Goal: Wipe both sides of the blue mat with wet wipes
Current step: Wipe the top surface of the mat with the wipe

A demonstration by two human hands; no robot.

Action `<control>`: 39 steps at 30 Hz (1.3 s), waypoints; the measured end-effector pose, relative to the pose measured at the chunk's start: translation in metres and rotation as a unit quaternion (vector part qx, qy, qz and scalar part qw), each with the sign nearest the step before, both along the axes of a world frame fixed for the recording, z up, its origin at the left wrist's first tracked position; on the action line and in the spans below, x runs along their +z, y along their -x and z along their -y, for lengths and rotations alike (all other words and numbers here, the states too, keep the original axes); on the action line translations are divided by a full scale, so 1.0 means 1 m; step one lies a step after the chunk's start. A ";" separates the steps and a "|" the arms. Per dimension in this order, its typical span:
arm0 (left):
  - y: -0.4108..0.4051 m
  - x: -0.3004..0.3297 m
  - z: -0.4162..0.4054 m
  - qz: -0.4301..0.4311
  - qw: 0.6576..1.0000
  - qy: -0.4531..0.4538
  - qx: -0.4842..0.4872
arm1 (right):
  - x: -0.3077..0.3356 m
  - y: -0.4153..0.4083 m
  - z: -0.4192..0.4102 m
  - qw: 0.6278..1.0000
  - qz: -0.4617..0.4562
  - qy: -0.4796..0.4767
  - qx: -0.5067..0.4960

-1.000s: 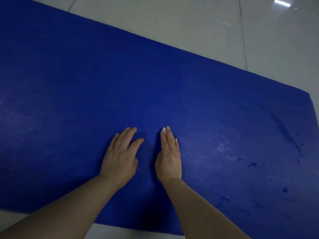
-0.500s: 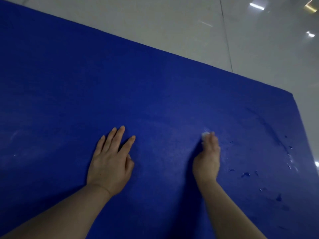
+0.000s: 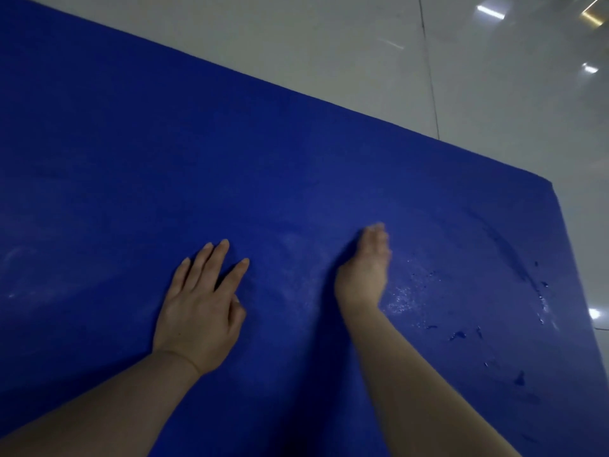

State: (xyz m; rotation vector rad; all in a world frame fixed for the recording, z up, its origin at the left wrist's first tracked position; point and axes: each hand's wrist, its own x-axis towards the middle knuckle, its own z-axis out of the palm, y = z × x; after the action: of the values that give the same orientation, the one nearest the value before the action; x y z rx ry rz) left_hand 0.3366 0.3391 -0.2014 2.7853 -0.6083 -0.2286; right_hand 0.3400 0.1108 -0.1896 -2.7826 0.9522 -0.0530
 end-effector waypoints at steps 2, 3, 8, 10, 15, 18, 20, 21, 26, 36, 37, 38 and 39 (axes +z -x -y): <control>0.000 0.002 -0.001 -0.001 1.000 -0.006 0.002 | -0.002 -0.004 -0.048 0.982 0.002 -0.030 0.185; -0.001 0.003 -0.001 -0.003 1.000 -0.008 0.001 | -0.005 -0.004 -0.062 0.965 0.017 -0.051 0.258; -0.001 0.001 -0.001 0.002 1.000 0.005 0.001 | -0.002 -0.002 0.024 0.996 0.021 0.002 0.091; -0.001 -0.001 0.000 0.002 1.000 0.007 0.000 | 0.008 0.005 0.061 0.997 -0.006 -0.019 -0.073; -0.001 0.002 0.000 -0.010 1.000 0.000 0.000 | -0.004 -0.010 -0.013 0.987 0.044 -0.029 0.149; -0.002 0.003 0.000 -0.013 1.000 0.002 0.000 | -0.010 -0.018 -0.015 0.958 0.045 -0.039 0.279; -0.001 0.002 0.000 -0.004 1.000 0.005 0.003 | -0.007 -0.020 0.024 0.982 0.047 -0.015 0.180; -0.001 0.002 0.000 -0.002 1.000 0.006 0.005 | -0.004 -0.020 0.043 0.995 0.034 -0.006 0.093; -0.002 0.002 0.000 -0.007 1.000 -0.001 0.005 | 0.000 -0.035 0.001 0.990 0.009 -0.028 0.135; -0.004 0.002 0.000 -0.014 1.000 -0.007 0.008 | 0.008 -0.063 0.044 1.000 -0.006 0.003 0.002; -0.004 0.002 0.000 -0.014 1.000 -0.009 0.007 | 0.009 -0.074 0.025 0.998 -0.012 -0.008 0.069; -0.005 0.003 0.000 -0.014 1.000 -0.009 0.006 | 0.010 -0.083 0.002 0.987 -0.025 -0.027 0.155; -0.005 0.004 0.000 -0.015 1.000 -0.010 0.005 | 0.011 -0.090 -0.020 0.969 -0.033 -0.044 0.240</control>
State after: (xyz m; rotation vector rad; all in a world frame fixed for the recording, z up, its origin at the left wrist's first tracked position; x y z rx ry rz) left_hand 0.3418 0.3393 -0.1973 2.7974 -0.5889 -0.2758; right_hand 0.4304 0.1306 -0.1783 -2.8620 0.2631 0.1502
